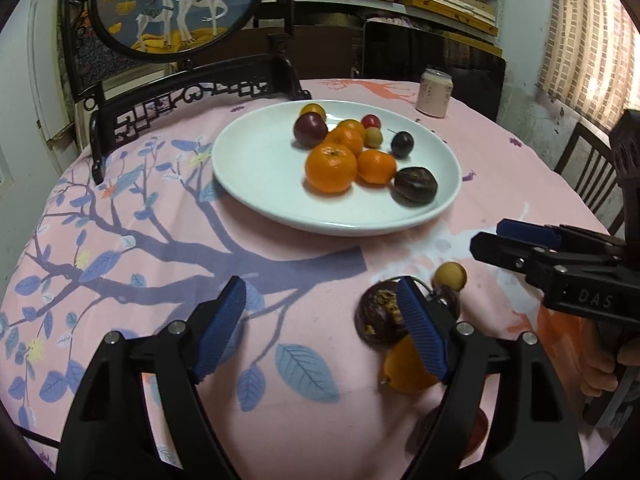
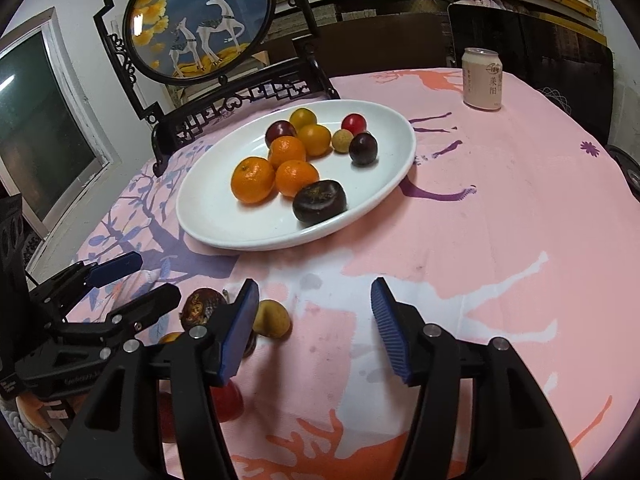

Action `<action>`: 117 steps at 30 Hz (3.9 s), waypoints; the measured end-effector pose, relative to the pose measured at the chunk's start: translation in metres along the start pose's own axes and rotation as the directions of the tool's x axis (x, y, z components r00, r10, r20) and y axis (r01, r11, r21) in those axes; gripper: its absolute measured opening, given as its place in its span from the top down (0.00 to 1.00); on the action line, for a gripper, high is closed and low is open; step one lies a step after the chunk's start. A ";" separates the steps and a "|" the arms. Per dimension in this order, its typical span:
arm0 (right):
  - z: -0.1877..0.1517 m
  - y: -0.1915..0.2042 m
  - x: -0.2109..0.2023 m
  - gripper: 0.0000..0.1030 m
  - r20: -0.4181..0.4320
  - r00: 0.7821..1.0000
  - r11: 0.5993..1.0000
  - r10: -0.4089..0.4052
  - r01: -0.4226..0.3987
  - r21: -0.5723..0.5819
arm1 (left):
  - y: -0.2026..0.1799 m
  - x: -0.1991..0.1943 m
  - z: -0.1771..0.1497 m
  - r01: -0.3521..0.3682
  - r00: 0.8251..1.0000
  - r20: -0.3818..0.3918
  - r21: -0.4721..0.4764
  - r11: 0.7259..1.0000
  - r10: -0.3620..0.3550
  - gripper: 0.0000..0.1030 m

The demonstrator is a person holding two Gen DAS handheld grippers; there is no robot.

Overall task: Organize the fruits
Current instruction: 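Carry the tangerine and plum onto the white plate and open both tools, then grasp the yellow-orange tomato with the left tool while the right tool grasps a yellow fruit, then lower both fruits onto the white plate and open both tools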

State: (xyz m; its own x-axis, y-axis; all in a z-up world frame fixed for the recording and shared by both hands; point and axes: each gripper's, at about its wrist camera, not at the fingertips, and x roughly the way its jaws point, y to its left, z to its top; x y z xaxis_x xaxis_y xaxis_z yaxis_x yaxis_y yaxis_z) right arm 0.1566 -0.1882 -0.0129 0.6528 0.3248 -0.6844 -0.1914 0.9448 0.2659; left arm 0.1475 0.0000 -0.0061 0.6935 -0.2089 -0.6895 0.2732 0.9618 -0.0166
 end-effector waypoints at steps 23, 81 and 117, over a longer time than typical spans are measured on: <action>0.003 -0.003 -0.001 0.41 -0.004 1.000 1.000 0.004 -0.004 0.009 | 0.015 0.002 0.004 -0.050 0.999 -0.017 -0.029 0.998 0.050 0.14; -0.003 -0.002 0.016 0.77 -0.093 0.966 0.964 0.243 -0.229 0.135 | -0.009 0.007 -0.014 0.026 0.998 -0.064 0.083 0.996 -0.021 0.64; 0.015 -0.020 -0.012 0.47 0.050 0.986 0.975 0.157 -0.163 0.153 | -0.018 0.022 0.008 0.014 0.999 -0.045 0.106 0.994 -0.009 0.31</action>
State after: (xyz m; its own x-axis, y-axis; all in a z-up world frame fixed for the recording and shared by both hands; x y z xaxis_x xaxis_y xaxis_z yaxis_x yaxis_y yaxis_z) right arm 0.1639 -0.2116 0.0000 0.6506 0.4667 -0.5991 -0.1809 0.8614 0.4746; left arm 0.1635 -0.0230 -0.0149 0.6602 -0.2094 -0.7213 0.3522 0.9345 0.0511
